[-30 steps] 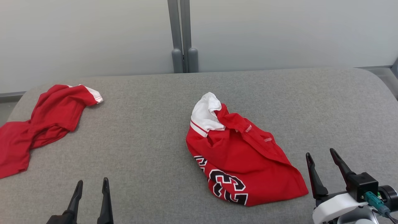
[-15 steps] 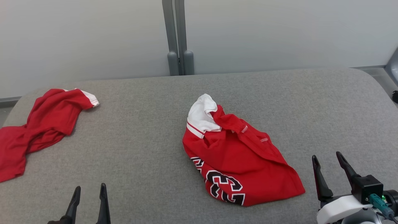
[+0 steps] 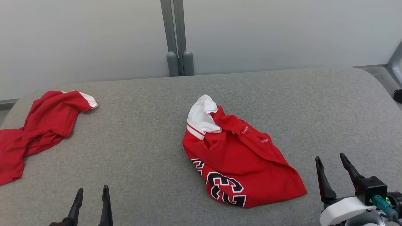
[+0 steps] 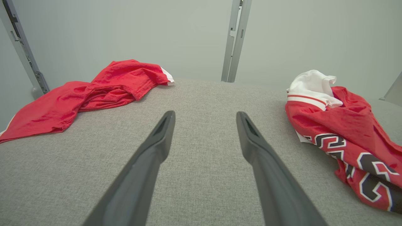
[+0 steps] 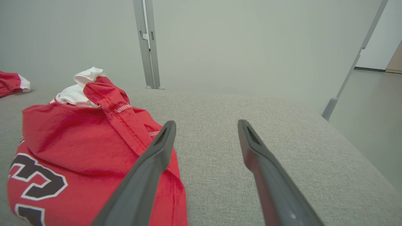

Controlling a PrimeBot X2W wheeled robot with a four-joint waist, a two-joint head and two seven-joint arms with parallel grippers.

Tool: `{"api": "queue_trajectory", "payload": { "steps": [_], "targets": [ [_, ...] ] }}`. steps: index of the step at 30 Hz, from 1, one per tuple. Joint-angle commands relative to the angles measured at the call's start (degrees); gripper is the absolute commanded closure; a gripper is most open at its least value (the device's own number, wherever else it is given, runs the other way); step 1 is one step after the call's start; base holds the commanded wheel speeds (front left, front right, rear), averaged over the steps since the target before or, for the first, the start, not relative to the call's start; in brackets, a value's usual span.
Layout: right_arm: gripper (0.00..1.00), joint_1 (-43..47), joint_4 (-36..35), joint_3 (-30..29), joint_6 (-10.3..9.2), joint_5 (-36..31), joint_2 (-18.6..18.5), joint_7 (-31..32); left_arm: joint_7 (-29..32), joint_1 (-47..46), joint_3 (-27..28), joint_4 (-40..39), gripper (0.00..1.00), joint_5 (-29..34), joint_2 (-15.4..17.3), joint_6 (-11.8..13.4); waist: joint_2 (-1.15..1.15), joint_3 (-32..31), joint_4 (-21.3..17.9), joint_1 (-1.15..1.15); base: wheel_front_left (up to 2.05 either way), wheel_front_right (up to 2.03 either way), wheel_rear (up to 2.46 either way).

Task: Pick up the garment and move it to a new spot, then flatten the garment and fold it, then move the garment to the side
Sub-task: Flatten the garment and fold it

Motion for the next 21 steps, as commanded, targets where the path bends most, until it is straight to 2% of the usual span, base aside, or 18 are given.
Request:
{"api": "queue_trajectory", "payload": {
  "steps": [1, 12, 18, 21],
  "targets": [
    [0.00, -0.34, 0.00, -0.02, -0.02, 0.18, -0.01, -0.02, 0.01, -0.88, 0.09, 0.14, 0.00, 0.18, 0.03, -0.35, 0.00, 0.02, 0.02, 0.00, 0.00, 0.00, 0.00],
    [0.00, -0.81, -0.06, 0.40, -0.02, 0.40, 0.07, -0.02, 0.01, -1.69, -0.05, 0.42, 0.00, -1.33, 0.04, -0.33, 0.00, 0.48, -0.36, 0.00, 0.00, 0.00, 0.00],
    [0.00, -1.69, -0.49, 1.03, -0.02, 0.64, -0.03, -0.02, 0.02, -7.47, -5.44, 1.77, 0.00, -1.05, 0.06, -0.36, 0.00, 2.33, -1.17, 0.00, 0.00, 0.00, 0.00],
    [0.00, -2.44, -0.67, 1.42, -0.02, 0.82, 0.14, -0.02, 0.03, -12.72, -10.40, 5.17, 0.00, -1.94, 0.05, -0.39, 0.00, 3.56, -2.05, 0.00, 0.00, 0.00, 0.00]
  ]
}}
